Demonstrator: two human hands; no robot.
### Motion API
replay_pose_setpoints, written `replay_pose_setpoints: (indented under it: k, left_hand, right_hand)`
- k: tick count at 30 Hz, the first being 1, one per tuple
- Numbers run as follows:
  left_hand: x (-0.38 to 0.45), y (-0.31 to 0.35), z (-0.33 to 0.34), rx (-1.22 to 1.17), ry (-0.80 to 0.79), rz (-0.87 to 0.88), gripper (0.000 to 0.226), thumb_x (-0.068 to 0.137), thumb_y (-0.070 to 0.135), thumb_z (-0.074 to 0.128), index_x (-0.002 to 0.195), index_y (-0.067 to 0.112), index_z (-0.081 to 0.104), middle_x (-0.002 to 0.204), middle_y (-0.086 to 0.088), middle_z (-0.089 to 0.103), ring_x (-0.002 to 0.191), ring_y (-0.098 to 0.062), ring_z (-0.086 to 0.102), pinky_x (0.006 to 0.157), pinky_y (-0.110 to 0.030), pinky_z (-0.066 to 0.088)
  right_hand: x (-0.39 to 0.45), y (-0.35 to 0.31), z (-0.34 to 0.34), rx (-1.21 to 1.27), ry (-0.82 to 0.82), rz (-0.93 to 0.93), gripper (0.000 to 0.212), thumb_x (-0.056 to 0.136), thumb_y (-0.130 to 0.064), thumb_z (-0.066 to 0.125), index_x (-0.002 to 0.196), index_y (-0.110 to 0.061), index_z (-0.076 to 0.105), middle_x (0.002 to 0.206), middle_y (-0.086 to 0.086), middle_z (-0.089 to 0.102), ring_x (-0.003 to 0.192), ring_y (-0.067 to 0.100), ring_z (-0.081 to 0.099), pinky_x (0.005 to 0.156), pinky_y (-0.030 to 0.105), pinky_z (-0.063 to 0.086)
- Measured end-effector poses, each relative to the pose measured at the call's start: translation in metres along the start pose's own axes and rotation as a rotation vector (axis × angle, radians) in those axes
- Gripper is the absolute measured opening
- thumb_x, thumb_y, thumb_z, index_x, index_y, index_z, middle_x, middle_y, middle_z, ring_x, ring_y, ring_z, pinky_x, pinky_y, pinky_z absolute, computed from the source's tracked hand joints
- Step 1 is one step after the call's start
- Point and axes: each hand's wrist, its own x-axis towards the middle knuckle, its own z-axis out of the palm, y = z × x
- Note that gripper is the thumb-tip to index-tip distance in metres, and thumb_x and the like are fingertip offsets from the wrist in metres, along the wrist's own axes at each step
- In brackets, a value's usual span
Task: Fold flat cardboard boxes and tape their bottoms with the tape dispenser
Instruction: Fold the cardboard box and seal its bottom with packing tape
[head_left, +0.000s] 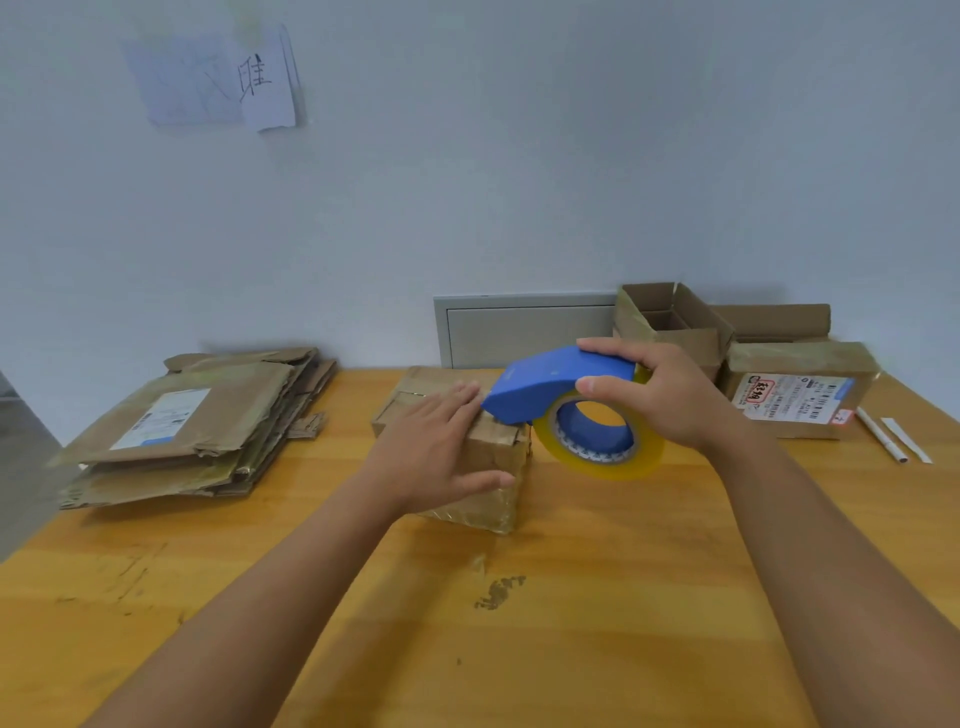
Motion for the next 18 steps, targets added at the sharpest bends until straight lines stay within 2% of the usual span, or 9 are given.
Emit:
replay_pose_setpoints:
  k: [2,5,8,11,14,18]
  left_hand:
    - [0.003,0.011,0.003,-0.029,0.04,-0.064,0.114,0.072,0.097,0.023,0.157,0.022,0.019,0.161,0.002,0.028,0.148,-0.015,0.024,0.118,-0.03,0.013]
    - [0.007,0.021,0.006,0.009,0.112,-0.107,0.103,0.079,0.091,0.024,0.156,0.024,0.025,0.157,0.001,0.036,0.146,-0.016,0.03,0.119,-0.034,0.019]
    - [0.007,0.018,0.007,0.006,0.164,-0.101,0.087,0.086,0.08,0.031,0.154,0.024,0.033,0.156,0.003,0.039,0.144,-0.014,0.033,0.118,-0.032,0.023]
    - [0.009,0.005,0.003,-0.074,0.157,-0.039,0.082,0.086,0.077,0.034,0.152,0.03,0.036,0.154,0.008,0.041,0.139,-0.015,0.041,0.111,-0.033,0.035]
    - [0.01,-0.001,0.004,-0.085,0.128,0.021,0.074,0.09,0.075,0.038,0.151,0.034,0.035,0.153,0.011,0.041,0.142,-0.017,0.038,0.112,-0.035,0.034]
    - [0.011,-0.001,0.005,-0.095,0.118,0.007,0.07,0.091,0.072,0.039,0.15,0.035,0.037,0.152,0.011,0.043,0.144,-0.017,0.035,0.113,-0.037,0.032]
  right_hand:
    - [-0.002,0.001,0.001,0.008,0.004,-0.002,0.044,0.073,-0.059,0.069,0.117,-0.054,0.063,0.117,-0.031,0.059,0.104,-0.011,0.056,0.085,0.016,0.043]
    - [-0.005,0.001,0.001,0.016,0.019,0.0,0.045,0.075,-0.057,0.069,0.119,-0.052,0.063,0.119,-0.029,0.059,0.102,-0.011,0.057,0.084,0.016,0.043]
    - [-0.008,0.002,0.003,0.038,0.039,-0.002,0.043,0.078,-0.053,0.073,0.12,-0.051,0.062,0.12,-0.028,0.059,0.104,-0.009,0.057,0.084,0.014,0.043]
    - [-0.011,0.004,0.011,0.055,0.062,0.0,0.045,0.079,-0.053,0.073,0.123,-0.048,0.062,0.121,-0.027,0.058,0.108,-0.006,0.056,0.084,0.014,0.044]
    - [-0.013,0.005,0.019,0.072,0.123,0.006,0.05,0.075,-0.058,0.068,0.123,-0.045,0.063,0.121,-0.024,0.059,0.109,-0.002,0.057,0.082,0.012,0.045]
    - [-0.02,0.009,0.021,0.107,0.135,0.012,0.047,0.079,-0.051,0.074,0.124,-0.043,0.064,0.123,-0.024,0.057,0.109,-0.009,0.055,0.078,0.006,0.045]
